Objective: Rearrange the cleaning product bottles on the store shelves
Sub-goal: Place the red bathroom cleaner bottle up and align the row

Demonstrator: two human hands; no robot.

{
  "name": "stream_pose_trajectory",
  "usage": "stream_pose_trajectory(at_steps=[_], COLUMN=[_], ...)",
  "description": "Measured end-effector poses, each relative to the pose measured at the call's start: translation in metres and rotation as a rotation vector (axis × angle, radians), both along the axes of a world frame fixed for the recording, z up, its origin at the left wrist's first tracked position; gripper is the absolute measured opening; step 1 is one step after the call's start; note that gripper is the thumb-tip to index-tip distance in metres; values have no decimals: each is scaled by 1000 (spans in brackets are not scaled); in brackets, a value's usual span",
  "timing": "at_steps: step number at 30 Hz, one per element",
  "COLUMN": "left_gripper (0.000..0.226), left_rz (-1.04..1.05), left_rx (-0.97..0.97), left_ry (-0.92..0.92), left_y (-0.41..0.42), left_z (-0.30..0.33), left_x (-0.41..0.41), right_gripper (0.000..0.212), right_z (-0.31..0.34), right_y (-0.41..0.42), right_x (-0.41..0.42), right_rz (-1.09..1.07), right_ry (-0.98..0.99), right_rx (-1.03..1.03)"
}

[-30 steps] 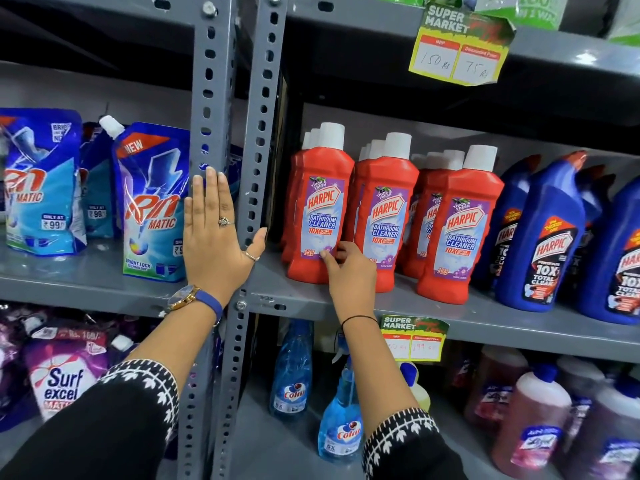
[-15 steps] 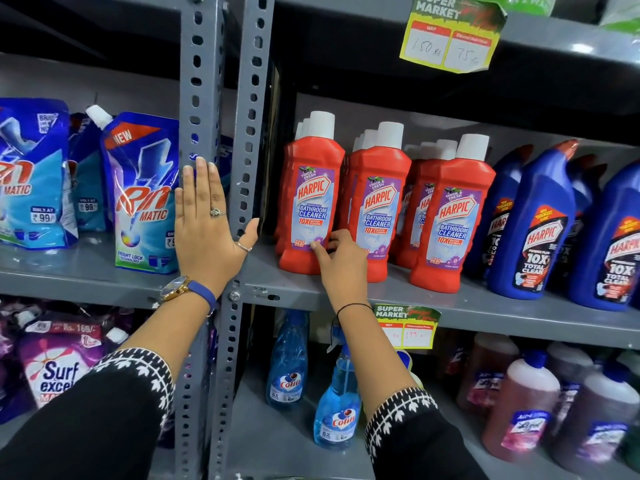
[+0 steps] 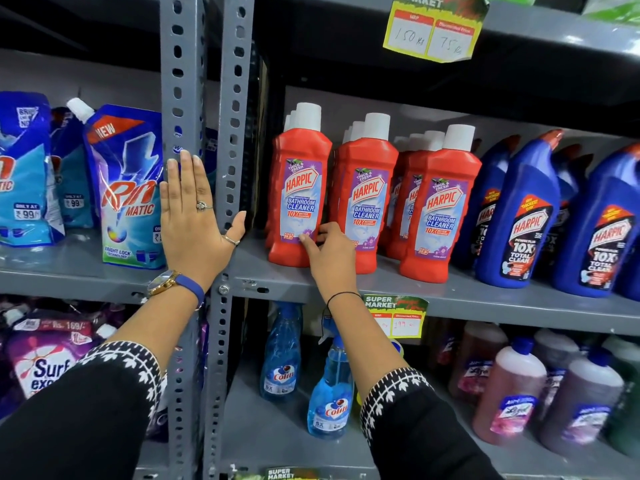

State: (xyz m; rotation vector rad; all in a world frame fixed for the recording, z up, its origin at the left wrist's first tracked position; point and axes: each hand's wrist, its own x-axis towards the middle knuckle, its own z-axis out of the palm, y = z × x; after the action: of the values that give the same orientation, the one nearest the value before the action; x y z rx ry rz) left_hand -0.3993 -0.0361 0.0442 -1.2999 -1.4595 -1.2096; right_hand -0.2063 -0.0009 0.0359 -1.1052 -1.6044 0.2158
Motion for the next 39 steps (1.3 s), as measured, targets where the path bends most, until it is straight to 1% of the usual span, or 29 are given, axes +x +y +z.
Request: stream_pose_trajectory(at_steps=[5,7,8,9,11,12,13,15,17,18,20,22,24,25,27,28,30,33,39], left_gripper=[82,82,82,82,82,82,81,81,81,81,82,81,81,81,82,82,82,82,82], left_rz=[0,4,7,8,10,16,23,30,29,28,28,34,39,38,36,36,40,44,34], left_rx=[-10,-8,-6,-2,8,13,19,29,31,31,33,39,39,39,39,39,37,30,29], left_ry=[-1,2,1,2,11,13,16,19,18,17,16,16,15,16,17,16,15,12,13], left_y=[0,0,0,0,0,0,0,-1,0,1,1,1,0,0,0,0,0,0,-1], left_z=[0,0,0,0,0,0,1,1,1,0,1,1,1,1,1,1,0,0,1], left_x=[0,1,1,1,1,1,1,1,0,0,-1,0,1,1,1,0,0,0,0], right_gripper=[42,39,35,30,26,23,20,23,33,39,60,82,92,89,69,58,49,53,59], right_z=[-1,-8,-19,-34,-79,-105,-130,-169,-190,-195,-198,-204,-218,-227,-239,-240,-236,-229,-218], right_y=[-3,-12,-18,-25,-42,-46,-45,-37,-26,-21,-14,-9,-7,-6,-7,-8,-9,-16,-21], right_x=[-1,-3,-5,-8,-17,-19,-19,-10,5,13,26,36,44,48,50,50,48,38,-1], right_rz=[-31,-11,21,51,88,102,95,3,-154,-250,-376,-351,-248,-195,-157,-170,-205,-185,-13], right_ry=[-21,71,127,137,-13,-94,-134,-79,22,37,76,158,206,233,256,237,184,118,28], right_rx=[1,112,208,316,452,458,422,267,101,25,-139,-293,-363,-389,-470,-487,-494,-495,-524])
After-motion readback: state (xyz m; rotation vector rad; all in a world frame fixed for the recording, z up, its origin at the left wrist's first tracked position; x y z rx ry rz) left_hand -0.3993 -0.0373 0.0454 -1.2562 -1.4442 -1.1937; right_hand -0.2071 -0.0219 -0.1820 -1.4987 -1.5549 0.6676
